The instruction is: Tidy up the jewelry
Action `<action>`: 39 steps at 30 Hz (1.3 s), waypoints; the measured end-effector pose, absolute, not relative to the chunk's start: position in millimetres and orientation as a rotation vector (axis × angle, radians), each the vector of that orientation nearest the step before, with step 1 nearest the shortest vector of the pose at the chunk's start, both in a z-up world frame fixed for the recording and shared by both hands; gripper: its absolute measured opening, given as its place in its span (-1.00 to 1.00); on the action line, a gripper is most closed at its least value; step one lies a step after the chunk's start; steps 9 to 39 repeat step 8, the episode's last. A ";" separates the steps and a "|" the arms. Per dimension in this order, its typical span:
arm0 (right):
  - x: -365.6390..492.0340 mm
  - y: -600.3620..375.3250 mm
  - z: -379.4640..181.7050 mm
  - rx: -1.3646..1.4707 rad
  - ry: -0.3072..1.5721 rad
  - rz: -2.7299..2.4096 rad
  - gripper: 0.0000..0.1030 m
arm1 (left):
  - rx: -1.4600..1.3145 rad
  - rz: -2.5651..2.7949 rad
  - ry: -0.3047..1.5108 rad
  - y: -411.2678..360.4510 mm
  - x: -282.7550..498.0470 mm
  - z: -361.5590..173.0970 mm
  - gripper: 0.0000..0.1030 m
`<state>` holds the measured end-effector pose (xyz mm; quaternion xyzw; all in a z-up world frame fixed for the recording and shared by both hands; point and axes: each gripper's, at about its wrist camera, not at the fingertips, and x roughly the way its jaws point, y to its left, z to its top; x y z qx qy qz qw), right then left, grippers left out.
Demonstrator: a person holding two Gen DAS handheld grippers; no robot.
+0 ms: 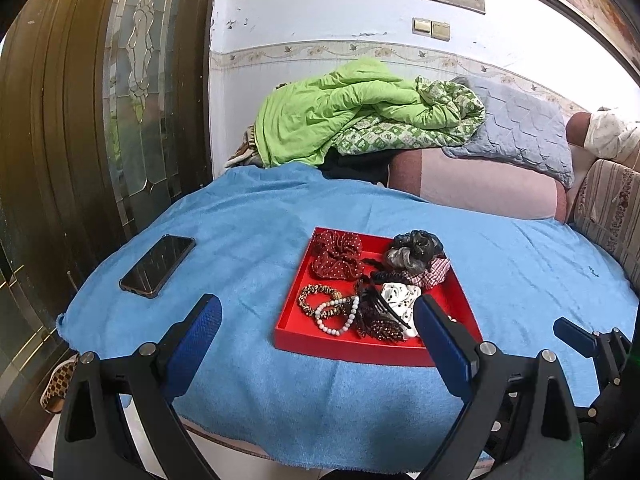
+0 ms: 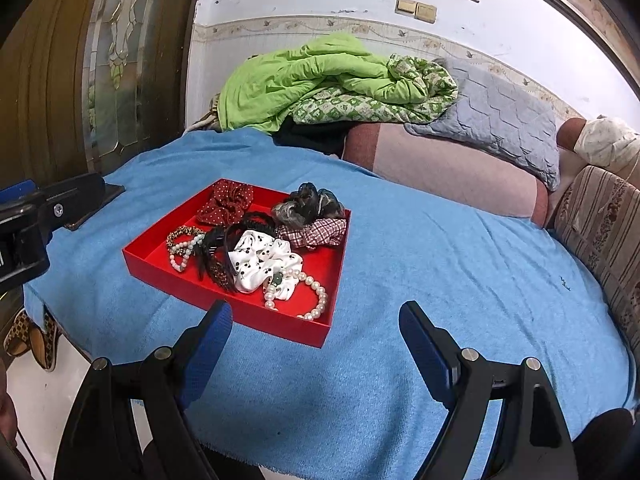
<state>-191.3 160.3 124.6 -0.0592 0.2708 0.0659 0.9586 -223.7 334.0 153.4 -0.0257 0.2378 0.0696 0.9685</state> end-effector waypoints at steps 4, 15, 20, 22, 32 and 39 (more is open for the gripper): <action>-189.6 160.4 121.1 -0.118 0.566 0.135 0.72 | -0.045 0.169 0.497 335.9 -222.6 149.5 0.86; -187.5 161.1 116.9 -0.118 0.592 0.143 0.72 | -0.044 0.188 0.515 337.0 -221.0 148.0 0.86; -187.5 161.1 116.9 -0.118 0.592 0.143 0.72 | -0.044 0.188 0.515 337.0 -221.0 148.0 0.86; -187.5 161.1 116.9 -0.118 0.592 0.143 0.72 | -0.044 0.188 0.515 337.0 -221.0 148.0 0.86; -187.5 161.1 116.9 -0.118 0.592 0.143 0.72 | -0.044 0.188 0.515 337.0 -221.0 148.0 0.86; -187.5 161.1 116.9 -0.118 0.592 0.143 0.72 | -0.044 0.188 0.515 337.0 -221.0 148.0 0.86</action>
